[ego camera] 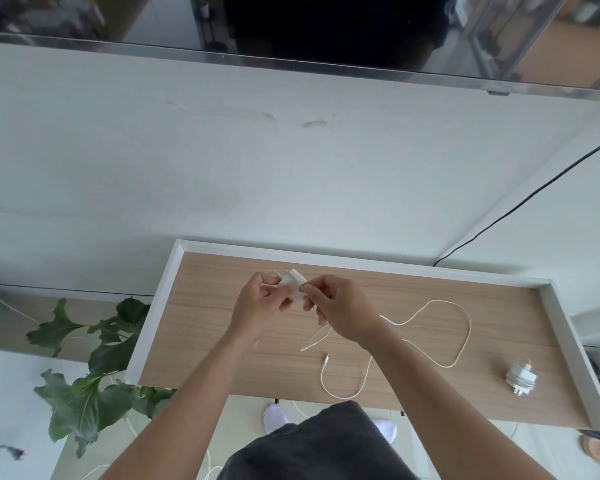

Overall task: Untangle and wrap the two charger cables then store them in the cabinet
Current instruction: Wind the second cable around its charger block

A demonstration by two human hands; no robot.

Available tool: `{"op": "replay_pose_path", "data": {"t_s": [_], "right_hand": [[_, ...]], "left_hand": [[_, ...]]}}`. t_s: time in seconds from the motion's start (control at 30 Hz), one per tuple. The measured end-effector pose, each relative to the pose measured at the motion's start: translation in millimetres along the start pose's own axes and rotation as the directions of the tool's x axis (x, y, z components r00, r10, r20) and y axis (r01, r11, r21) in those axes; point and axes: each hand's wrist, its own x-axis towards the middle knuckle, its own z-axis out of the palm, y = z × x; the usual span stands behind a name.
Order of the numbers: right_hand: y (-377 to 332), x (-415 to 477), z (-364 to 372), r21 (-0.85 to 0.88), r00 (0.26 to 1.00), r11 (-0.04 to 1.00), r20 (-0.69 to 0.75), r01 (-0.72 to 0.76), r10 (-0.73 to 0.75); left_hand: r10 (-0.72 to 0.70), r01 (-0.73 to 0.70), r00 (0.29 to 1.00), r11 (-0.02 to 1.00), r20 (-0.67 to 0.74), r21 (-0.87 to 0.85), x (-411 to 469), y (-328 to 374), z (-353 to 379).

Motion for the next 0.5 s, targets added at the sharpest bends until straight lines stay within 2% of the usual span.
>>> {"op": "replay_pose_path", "data": {"t_s": [0.13, 0.23, 0.33, 0.4, 0.5], "right_hand": [[3, -3, 3, 0.034, 0.999, 0.999, 0.022, -0.032, 0.031], [4, -6, 2, 0.114, 0.997, 0.992, 0.061, -0.059, 0.053], [8, -6, -1, 0.112, 0.994, 0.991, 0.094, -0.07, 0.059], [11, -7, -6, 0.086, 0.993, 0.993, 0.096, -0.079, 0.071], [15, -6, -16, 0.046, 0.993, 0.997, 0.102, -0.056, 0.052]], "left_hand": [[-0.016, 0.007, 0.999, 0.977, -0.039, -0.215, 2, 13, -5], [-0.035, 0.038, 0.999, 0.94, 0.015, -0.339, 1, 24, -9], [-0.041, 0.072, 0.996, 0.892, 0.08, -0.445, 1, 31, -10], [-0.053, 0.112, 0.989, 0.876, 0.137, -0.47, 1, 35, -13], [-0.065, 0.159, 0.962, 0.924, 0.267, -0.347, -3, 36, -20]]}}
